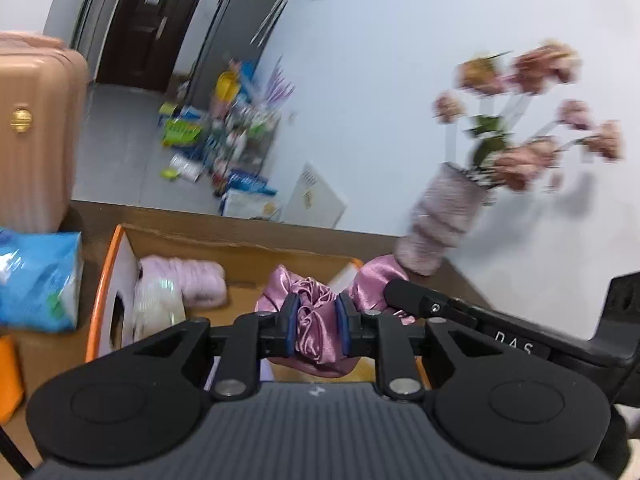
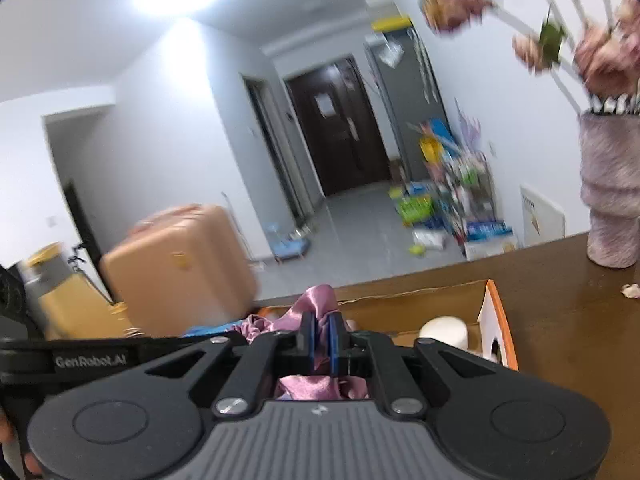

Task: Organize soft objects
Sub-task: 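Carry the pink bow into the cardboard box and open both tools, then move both tools back toward the brown-and-cream sponge block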

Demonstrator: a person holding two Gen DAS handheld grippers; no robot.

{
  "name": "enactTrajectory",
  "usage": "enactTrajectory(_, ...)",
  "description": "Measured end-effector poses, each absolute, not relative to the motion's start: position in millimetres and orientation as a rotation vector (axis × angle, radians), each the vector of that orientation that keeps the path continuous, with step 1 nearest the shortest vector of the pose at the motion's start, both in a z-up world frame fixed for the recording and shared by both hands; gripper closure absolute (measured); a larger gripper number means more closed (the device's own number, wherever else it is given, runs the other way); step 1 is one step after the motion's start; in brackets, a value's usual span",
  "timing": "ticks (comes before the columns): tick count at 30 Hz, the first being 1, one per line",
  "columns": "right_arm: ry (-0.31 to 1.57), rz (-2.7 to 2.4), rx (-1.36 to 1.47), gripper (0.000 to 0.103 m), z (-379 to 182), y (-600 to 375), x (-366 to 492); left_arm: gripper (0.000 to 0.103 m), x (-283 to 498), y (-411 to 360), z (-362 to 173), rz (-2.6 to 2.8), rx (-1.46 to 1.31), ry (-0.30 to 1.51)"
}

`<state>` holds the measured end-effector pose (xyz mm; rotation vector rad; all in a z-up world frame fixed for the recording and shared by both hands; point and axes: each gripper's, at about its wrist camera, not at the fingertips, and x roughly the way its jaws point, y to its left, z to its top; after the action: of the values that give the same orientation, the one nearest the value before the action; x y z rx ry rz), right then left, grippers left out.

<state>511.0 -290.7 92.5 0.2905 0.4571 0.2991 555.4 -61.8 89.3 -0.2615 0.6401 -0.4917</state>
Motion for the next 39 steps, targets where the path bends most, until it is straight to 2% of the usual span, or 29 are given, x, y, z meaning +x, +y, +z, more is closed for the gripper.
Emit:
enactTrajectory(6,0.618,0.216,0.273,0.096,52,-293,643,0.083,671,-86,44,-0.363,-0.271,0.8)
enactTrajectory(10,0.754,0.184,0.274,0.096,14,-288,701,0.083,714,-102,14,-0.266,-0.248,0.887)
enactTrajectory(13,0.782,0.094,0.158,0.087,1,-283,713,0.079,722,-111,3,-0.287,-0.217,0.892)
enactTrajectory(14,0.775,0.068,0.115,0.087,-2,-281,713,0.073,722,-115,1,-0.29,-0.198,0.89)
enactTrajectory(16,0.774,0.081,0.102,0.087,-9,-279,713,0.068,720,-117,-1,-0.295,-0.169,0.883)
enactTrajectory(19,0.761,0.094,0.144,0.08,-6,-284,711,0.047,709,-112,8,-0.317,-0.169,0.855)
enactTrajectory(23,0.703,0.103,0.145,0.076,25,-292,693,0.044,684,-98,43,-0.321,-0.137,0.776)
enactTrajectory(25,0.662,0.112,0.124,0.071,48,-296,674,0.042,662,-84,64,-0.317,-0.115,0.742)
enactTrajectory(27,0.621,0.12,0.103,0.061,72,-303,648,0.04,635,-67,85,-0.3,-0.081,0.704)
enactTrajectory(30,0.574,0.135,0.06,0.059,102,-308,602,0.037,589,-44,111,-0.265,-0.033,0.652)
enactTrajectory(34,0.527,0.174,0.045,0.048,130,-313,529,0.027,505,-8,132,-0.237,0.011,0.57)
enactTrajectory(39,0.454,0.249,0.053,0.045,138,-308,419,0.021,388,18,129,-0.209,0.075,0.461)
